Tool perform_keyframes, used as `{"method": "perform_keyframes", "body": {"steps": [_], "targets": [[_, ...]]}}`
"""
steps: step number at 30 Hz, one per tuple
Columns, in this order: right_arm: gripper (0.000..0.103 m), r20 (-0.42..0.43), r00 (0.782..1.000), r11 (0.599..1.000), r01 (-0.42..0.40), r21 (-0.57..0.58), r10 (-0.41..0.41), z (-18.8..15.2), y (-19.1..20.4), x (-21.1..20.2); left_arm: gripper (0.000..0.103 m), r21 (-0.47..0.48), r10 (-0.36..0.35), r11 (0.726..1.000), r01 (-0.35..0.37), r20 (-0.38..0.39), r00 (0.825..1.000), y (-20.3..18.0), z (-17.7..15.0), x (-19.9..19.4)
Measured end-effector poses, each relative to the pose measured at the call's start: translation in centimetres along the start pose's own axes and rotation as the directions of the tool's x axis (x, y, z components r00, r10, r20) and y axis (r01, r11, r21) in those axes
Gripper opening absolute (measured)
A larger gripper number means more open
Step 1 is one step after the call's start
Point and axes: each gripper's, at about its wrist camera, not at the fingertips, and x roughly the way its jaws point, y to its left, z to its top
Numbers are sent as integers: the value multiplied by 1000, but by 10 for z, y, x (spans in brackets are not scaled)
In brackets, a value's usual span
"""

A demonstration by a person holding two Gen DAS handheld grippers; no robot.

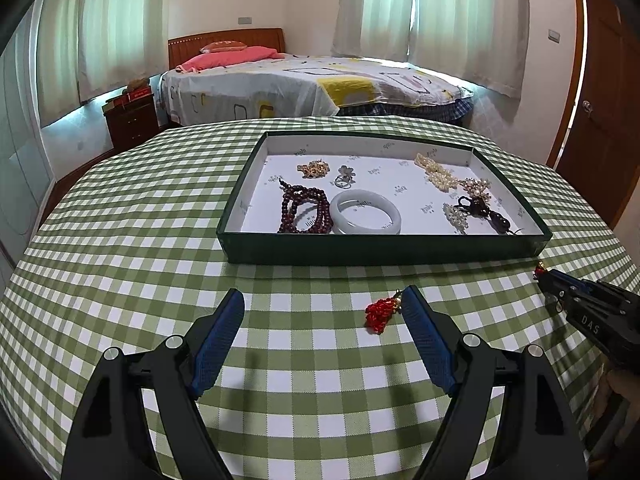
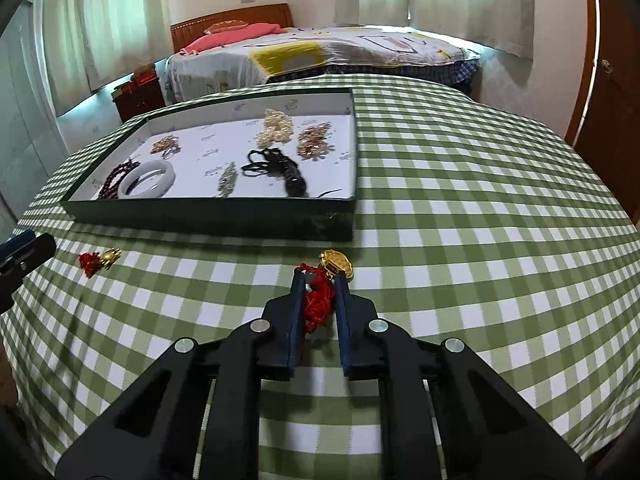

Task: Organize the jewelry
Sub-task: 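Grasp a red tassel charm with the right gripper while the left gripper grasps the other red tassel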

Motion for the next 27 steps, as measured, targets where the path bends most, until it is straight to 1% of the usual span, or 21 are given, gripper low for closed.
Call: {"method": "perform_keyframes", "body": {"steps": [7,14,16,20,22,23,25,27], "targets": [[13,0,999,998,-53,-39,53,0,21,-4,78,9,-11,1000,11,-3,1000,-4,0,7],[13,-8,996,996,-84,-37,84,-1,27,-4,78,32,-43,999,44,-17,999,-9,0,19],[13,-11,996,996,-88,-33,87,-1,27,-3,70,34,-61,998,62,-26,998,-10,1,23],[13,-12,996,995,-92,-25,92,-1,27,-1,61,49,-87,995,89,-55,995,-15,1,30],[13,-12,996,995,-92,-26,92,-1,27,-1,51,54,-103,993,107,-74,992,-16,-1,34],[13,-14,996,995,-94,-26,93,-1,27,-1,49,55,-107,992,111,-81,991,-16,-1,35],[13,-15,995,995,-94,-27,94,-1,27,-1,39,55,-118,991,124,-94,989,-17,-2,37],[13,-16,995,995,-95,-27,94,-2,27,-1,34,55,-123,990,129,-103,987,-17,-4,39]]}}
